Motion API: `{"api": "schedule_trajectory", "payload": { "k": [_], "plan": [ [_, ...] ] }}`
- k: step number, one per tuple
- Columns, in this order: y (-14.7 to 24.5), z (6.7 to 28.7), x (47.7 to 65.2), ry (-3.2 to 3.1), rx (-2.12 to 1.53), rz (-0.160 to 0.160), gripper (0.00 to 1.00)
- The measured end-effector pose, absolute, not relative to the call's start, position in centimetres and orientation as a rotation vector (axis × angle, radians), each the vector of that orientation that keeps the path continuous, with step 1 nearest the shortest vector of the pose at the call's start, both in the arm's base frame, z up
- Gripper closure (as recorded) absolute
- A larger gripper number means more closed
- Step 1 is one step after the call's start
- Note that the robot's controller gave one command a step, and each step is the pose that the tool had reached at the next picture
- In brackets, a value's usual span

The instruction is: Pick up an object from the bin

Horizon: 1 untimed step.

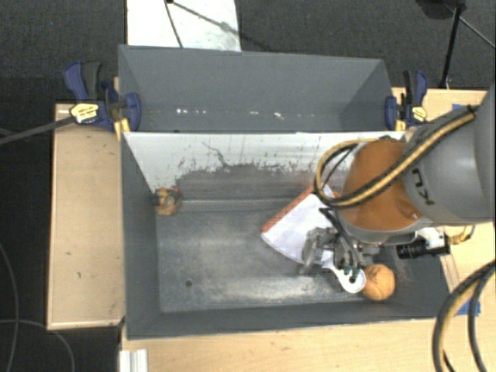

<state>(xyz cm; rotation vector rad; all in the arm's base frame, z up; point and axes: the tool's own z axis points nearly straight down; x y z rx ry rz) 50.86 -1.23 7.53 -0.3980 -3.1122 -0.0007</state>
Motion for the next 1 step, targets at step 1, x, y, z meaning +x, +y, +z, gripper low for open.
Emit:
{"api": "schedule_trajectory", "payload": {
  "k": [1],
  "plan": [
    [-1.22, 9.71, 50.69, -3.106, -0.396, 0.000, 1.00]
  ]
}}
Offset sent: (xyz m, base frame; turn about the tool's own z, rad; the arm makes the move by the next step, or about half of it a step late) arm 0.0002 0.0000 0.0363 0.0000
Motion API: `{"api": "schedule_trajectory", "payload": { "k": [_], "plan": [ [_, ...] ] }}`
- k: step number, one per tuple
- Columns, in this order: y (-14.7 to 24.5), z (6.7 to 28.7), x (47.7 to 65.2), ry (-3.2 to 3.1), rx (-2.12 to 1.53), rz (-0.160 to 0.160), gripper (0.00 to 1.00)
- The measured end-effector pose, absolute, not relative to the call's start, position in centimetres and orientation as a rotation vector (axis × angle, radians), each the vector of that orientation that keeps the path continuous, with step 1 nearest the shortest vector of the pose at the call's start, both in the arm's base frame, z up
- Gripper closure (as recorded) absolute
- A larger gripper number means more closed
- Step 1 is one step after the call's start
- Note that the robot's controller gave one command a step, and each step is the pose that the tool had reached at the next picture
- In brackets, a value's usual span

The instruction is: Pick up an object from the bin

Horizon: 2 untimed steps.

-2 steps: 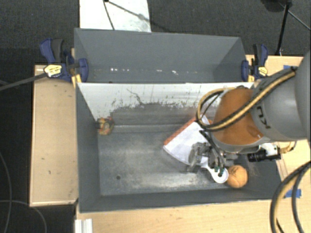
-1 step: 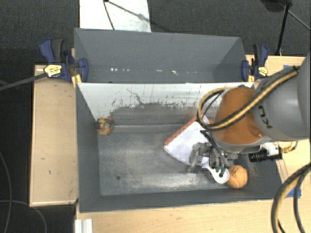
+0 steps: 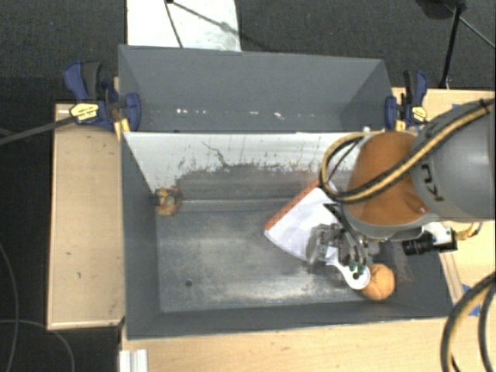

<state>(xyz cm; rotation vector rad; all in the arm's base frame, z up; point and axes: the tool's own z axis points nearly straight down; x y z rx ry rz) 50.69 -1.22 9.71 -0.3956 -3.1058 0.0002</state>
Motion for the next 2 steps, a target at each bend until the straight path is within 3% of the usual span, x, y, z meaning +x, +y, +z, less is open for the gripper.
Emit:
{"api": "schedule_trajectory", "payload": {
  "k": [2],
  "plan": [
    [-1.3, 13.7, 51.1, -3.121, -0.395, -0.001, 1.00]
  ]
}}
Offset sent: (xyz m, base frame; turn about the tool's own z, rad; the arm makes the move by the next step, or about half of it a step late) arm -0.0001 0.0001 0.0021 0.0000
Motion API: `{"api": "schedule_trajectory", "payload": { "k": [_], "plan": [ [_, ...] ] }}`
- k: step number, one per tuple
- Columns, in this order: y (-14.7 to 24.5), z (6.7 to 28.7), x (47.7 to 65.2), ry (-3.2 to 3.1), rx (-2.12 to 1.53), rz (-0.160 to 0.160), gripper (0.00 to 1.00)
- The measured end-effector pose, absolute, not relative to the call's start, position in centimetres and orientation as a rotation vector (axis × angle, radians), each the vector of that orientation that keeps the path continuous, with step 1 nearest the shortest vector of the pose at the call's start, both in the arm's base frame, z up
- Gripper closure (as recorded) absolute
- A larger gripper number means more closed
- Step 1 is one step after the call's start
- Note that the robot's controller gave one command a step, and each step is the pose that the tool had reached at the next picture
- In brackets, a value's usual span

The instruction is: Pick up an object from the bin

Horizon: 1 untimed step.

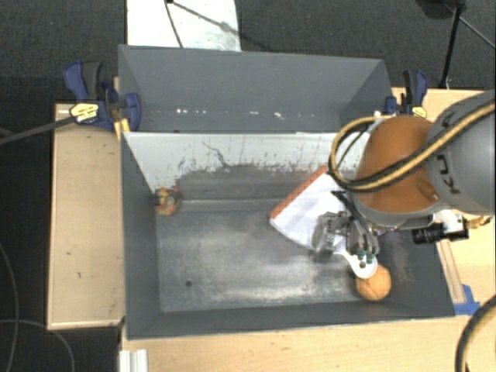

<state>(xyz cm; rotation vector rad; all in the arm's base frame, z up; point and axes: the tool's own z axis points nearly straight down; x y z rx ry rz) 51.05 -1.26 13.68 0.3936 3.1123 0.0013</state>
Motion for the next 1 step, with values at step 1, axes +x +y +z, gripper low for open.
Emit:
{"api": "schedule_trajectory", "payload": {
  "k": [1],
  "plan": [
    [-1.26, 14.44, 50.99, 3.116, 0.394, 0.001, 1.00]
  ]
}}
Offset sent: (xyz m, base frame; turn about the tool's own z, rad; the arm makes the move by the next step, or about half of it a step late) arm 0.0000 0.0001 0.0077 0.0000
